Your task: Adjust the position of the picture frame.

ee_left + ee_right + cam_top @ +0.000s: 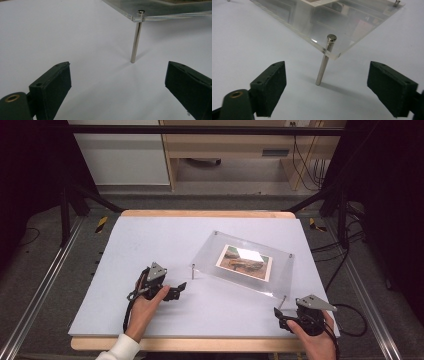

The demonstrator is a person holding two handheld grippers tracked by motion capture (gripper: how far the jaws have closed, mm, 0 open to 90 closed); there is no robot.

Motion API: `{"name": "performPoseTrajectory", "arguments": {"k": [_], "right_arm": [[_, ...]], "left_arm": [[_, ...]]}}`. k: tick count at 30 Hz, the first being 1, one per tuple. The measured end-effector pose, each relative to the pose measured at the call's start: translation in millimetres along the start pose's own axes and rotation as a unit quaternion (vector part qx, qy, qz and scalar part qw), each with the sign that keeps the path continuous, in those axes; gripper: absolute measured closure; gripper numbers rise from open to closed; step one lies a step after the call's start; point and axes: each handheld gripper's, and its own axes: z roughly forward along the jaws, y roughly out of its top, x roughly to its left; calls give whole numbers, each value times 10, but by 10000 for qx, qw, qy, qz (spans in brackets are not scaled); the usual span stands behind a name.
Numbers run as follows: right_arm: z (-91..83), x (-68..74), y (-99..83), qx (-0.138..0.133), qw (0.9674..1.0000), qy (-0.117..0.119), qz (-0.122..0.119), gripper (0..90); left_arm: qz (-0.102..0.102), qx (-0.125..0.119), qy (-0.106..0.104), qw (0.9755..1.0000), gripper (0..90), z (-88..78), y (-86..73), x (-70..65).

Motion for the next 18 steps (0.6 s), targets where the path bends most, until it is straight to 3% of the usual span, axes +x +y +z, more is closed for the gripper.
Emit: {"name": "performPoseTrajectory", "arguments": {"k": [4, 6, 11, 15, 18], "right_arm": [[6, 23, 0, 12, 9999, -24, -118, 302], [14, 24, -6, 53, 9999, -14, -130, 327], [26, 20, -18, 111, 9997, 84, -180, 358], [40, 19, -35, 6, 9993, -4, -367, 378], [51, 16, -41, -42, 9993, 0, -382, 383]], "left_arm": [[125, -13, 62, 9999, 63, -16, 17, -34], [192, -44, 88, 9998, 63, -15, 24, -52], [311, -97, 110, 9994, 65, -7, 32, -90], [269, -53, -28, 9996, 72, -11, 57, -131], [272, -41, -59, 9996, 76, -9, 74, -152]]}}
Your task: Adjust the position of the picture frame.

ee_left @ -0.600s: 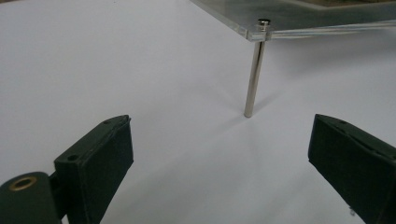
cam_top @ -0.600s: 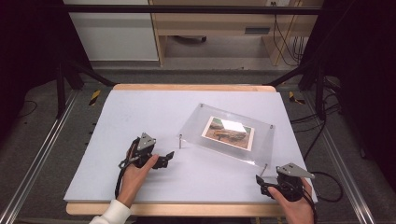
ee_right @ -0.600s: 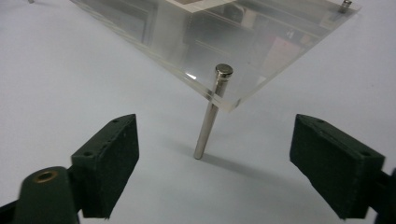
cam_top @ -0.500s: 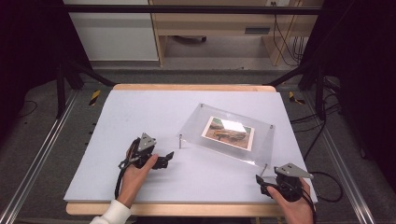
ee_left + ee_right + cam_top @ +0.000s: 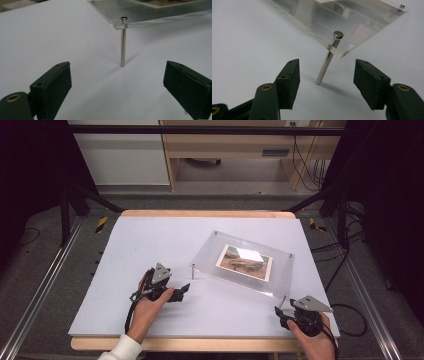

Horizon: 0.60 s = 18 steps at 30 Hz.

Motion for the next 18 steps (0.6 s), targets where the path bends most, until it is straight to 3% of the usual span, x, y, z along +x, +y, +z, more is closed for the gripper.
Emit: {"name": "performPoseTrajectory", "arguments": {"k": [6, 8, 11, 18], "right_arm": [[28, -21, -5, -28, 10000, -7, 31, 358], [47, -18, 8, 100, 9994, 22, 316, 281], [60, -23, 16, 90, 9991, 50, 409, 248], [94, -33, 18, 134, 9986, 20, 519, 301]], "left_arm": [[39, -16, -75, 10000, 77, 10, 47, -57], [136, -26, -69, 9999, 76, 14, 75, -86], [166, -16, -66, 9998, 76, 16, 85, -104], [45, 67, -106, 9999, 100, 44, 108, -128]]}}
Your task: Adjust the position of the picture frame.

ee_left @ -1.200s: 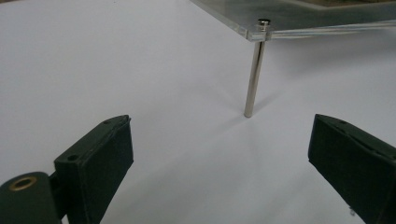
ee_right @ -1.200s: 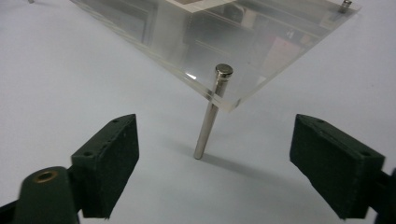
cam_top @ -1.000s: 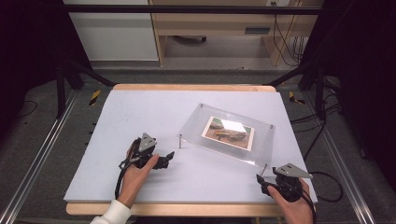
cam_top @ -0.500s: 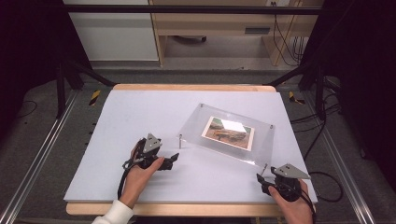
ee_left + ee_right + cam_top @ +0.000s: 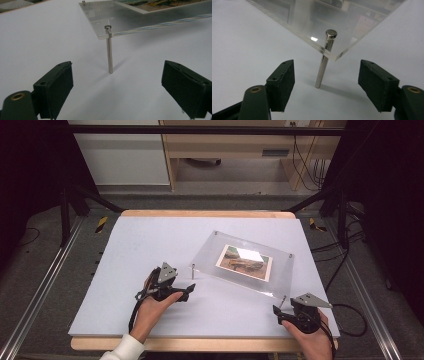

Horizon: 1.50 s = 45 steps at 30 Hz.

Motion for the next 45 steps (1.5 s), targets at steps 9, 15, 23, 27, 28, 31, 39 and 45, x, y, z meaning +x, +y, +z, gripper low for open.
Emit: {"name": "performPoseTrajectory", "arguments": {"k": [9, 15, 23, 27, 28, 31, 39, 45], "right_arm": [[51, -86, 24, -184, 9993, 205, 252, 521], [97, -132, 28, -232, 9980, 412, 420, 647], [110, -140, 26, -306, 9968, 573, 469, 722], [119, -159, 21, -328, 9961, 615, 544, 732], [118, -163, 19, -341, 9957, 632, 579, 733], [125, -165, 18, -375, 9953, 671, 582, 742], [146, -166, 20, -399, 9945, 778, 579, 795], [152, -163, 21, -424, 9938, 862, 558, 839]], "left_arm": [[-21, -49, 35, 10000, 190, 9, 8, -12], [-74, -55, 59, 9999, 247, 32, 22, -16], [-139, -83, 57, 9999, 281, 53, 27, -26], [-237, -124, 29, 9996, 300, 65, 30, -18], [-242, -133, 36, 9996, 305, 67, 30, -17], [-286, -149, 43, 9995, 315, 76, 26, -14], [-333, -88, 41, 9994, 349, 109, 22, -27], [-426, 16, -4, 9991, 433, 226, 2, -17]]}}
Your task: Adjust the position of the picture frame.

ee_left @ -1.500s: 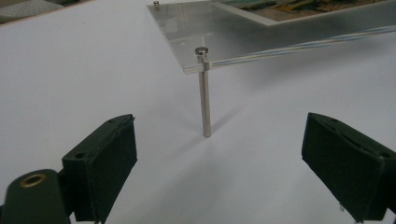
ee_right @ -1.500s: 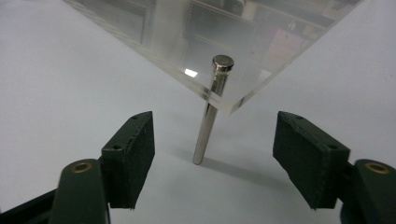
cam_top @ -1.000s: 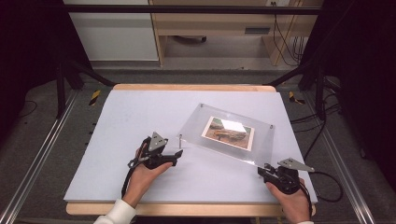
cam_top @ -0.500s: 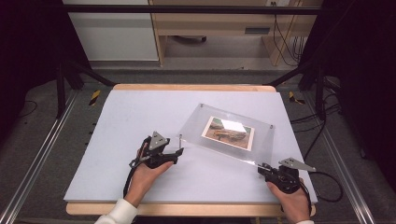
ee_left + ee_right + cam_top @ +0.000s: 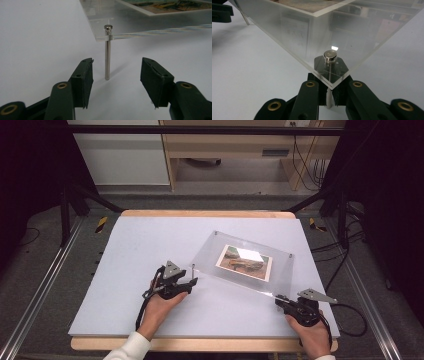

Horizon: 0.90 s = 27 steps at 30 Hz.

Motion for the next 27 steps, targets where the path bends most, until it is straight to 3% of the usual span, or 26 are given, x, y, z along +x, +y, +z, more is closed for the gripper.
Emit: {"name": "performPoseTrajectory", "arguments": {"k": [4, 7, 12, 27], "right_arm": [[0, -1, 3, 4, 10000, 7, -5, 841], [-3, 3, 6, 15, 10000, 1, 4, 842], [-5, -1, 10, 26, 10000, 8, 0, 842], [-9, -2, 14, 33, 10000, 28, 42, 842]], "left_arm": [[35, 21, 75, 10000, 487, 63, 1, 12], [-74, -79, 193, 9998, 573, 126, 8, 49], [-154, -215, 150, 9995, 670, 159, 63, 97], [-178, -299, 1, 9994, 791, 295, 113, 69]]}}
